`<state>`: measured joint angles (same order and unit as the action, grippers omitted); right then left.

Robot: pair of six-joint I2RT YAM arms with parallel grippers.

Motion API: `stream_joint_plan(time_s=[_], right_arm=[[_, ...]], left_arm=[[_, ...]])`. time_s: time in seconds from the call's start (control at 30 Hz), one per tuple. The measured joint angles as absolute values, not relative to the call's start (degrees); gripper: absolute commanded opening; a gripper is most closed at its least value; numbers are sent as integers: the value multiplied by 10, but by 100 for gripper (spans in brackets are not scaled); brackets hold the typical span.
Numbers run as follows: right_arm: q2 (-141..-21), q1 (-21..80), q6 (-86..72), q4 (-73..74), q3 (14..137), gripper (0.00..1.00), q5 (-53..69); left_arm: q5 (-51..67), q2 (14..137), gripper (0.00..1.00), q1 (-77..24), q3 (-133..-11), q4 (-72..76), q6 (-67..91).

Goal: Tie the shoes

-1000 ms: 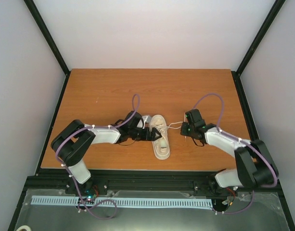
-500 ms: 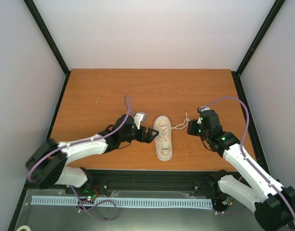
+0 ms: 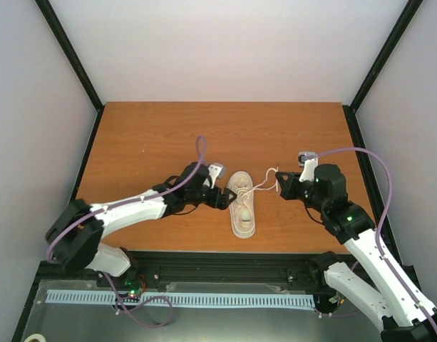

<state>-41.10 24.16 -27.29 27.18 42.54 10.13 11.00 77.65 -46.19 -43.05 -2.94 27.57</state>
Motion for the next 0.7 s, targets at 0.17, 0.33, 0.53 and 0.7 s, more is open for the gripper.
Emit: stream_joint_plan(time_s=[0.17,0.33,0.53,0.7], right_arm=[[-398,242,-275,272,423,3,116],[-397,242,-275,273,423,3,119],[-397,242,-275,274,423,3,122],[-397,242,-275,278,423,3,117]], left_arm=[[131,881,63,-492,-504,-38,237],[135,952,51,-500,-571,-39,200],[145,1003,34,-500,-600,-39,176],[154,1014,2,-500,-600,-39,171]])
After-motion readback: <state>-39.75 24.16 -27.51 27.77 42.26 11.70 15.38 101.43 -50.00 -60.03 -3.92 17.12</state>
